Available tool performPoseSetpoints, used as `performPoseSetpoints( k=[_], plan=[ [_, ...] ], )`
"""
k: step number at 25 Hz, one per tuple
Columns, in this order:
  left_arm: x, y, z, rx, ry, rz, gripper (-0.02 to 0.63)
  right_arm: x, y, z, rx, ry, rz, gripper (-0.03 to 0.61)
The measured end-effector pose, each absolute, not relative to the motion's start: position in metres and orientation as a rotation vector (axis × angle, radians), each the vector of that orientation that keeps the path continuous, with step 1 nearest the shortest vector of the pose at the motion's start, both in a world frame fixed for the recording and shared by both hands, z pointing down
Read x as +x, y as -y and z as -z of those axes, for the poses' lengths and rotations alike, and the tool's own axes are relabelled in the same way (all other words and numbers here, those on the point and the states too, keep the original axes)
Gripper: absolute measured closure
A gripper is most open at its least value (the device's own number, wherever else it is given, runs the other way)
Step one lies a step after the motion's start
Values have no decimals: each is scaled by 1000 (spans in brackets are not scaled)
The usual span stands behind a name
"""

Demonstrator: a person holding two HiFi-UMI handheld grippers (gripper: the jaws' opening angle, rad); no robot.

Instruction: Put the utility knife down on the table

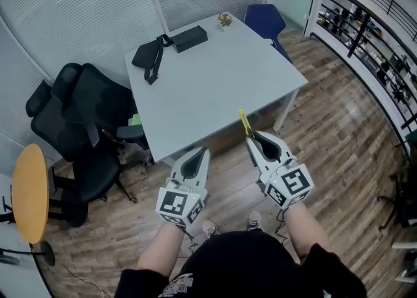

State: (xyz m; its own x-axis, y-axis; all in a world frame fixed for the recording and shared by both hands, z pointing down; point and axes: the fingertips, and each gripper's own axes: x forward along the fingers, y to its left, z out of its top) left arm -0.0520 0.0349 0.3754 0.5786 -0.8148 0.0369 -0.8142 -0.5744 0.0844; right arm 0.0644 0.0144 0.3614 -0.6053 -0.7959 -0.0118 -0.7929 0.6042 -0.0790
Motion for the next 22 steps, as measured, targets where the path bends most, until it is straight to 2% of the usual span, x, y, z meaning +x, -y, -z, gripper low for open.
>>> performPoseSetpoints(
  k=[22],
  plan=[
    [58,-25,-381,2643,1519,-12,609,173,14,-373,-1248,-2810,147,509]
  ],
)
